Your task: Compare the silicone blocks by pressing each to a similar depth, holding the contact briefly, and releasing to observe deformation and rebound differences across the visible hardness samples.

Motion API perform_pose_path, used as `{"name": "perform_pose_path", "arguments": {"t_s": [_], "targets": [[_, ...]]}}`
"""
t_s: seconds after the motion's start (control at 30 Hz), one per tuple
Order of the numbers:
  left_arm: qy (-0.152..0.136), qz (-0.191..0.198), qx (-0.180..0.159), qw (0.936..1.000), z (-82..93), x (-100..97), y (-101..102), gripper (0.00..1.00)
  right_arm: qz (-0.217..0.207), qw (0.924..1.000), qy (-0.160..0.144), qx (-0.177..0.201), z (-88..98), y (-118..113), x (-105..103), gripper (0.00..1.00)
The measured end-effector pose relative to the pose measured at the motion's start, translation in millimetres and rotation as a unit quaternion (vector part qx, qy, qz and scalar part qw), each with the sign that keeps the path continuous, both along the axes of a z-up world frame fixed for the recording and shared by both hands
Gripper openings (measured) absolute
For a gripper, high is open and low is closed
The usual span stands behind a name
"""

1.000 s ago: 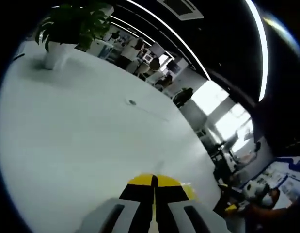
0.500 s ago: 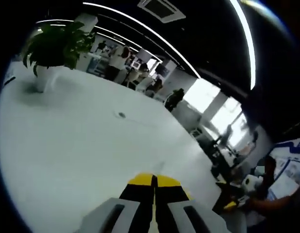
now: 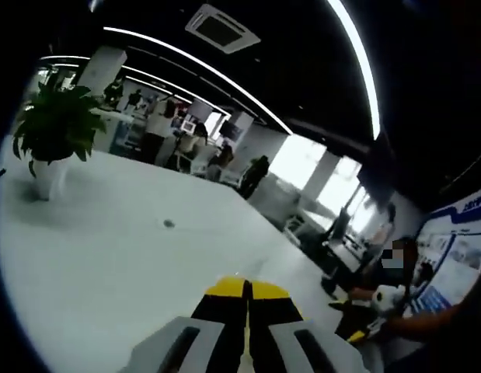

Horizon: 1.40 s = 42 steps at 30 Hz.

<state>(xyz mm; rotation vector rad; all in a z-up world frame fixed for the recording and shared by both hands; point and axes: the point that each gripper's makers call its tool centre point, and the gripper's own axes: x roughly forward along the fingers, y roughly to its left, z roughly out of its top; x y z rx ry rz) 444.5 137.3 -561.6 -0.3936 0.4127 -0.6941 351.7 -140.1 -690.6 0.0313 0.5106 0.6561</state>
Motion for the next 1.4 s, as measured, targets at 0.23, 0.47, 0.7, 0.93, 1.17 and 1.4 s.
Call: {"name": "perform_pose_path", "arguments": {"t_s": [0.23,0.47,0.7,0.93,1.17,1.4], "targets": [[-0.027,-0.023,-0.018,0.9992,31.9,-6.1,-12.3,0.00,0.010,0.9986,-0.051,0.009,30.5,0.4,11.4,0.97],[-0.053,-0.055,-0.028,0.9967,62.7,-17.7,-22.5,0.00,0.021,0.9973,-0.056,0.042,53.6,8.5,21.3,0.97],[-0.075,-0.073,-0.019,0.9943,81.2,-18.7,-28.7,0.00,0.055,0.9941,-0.085,0.038,77.5,28.3,26.4,0.97],[-0.091,-0.086,-0.032,0.9916,95.7,-22.1,-32.5,0.00,0.100,0.9889,-0.096,0.055,102.6,45.7,28.9,0.97],[-0.107,-0.092,-0.036,0.9893,108.4,-27.6,-39.2,0.00,0.124,0.9851,-0.105,0.056,120.8,57.2,32.4,0.97],[-0.103,-0.112,-0.045,0.9873,112.1,-34.1,-44.7,0.00,0.155,0.9792,-0.117,0.061,136.5,74.9,35.1,0.97]]}}
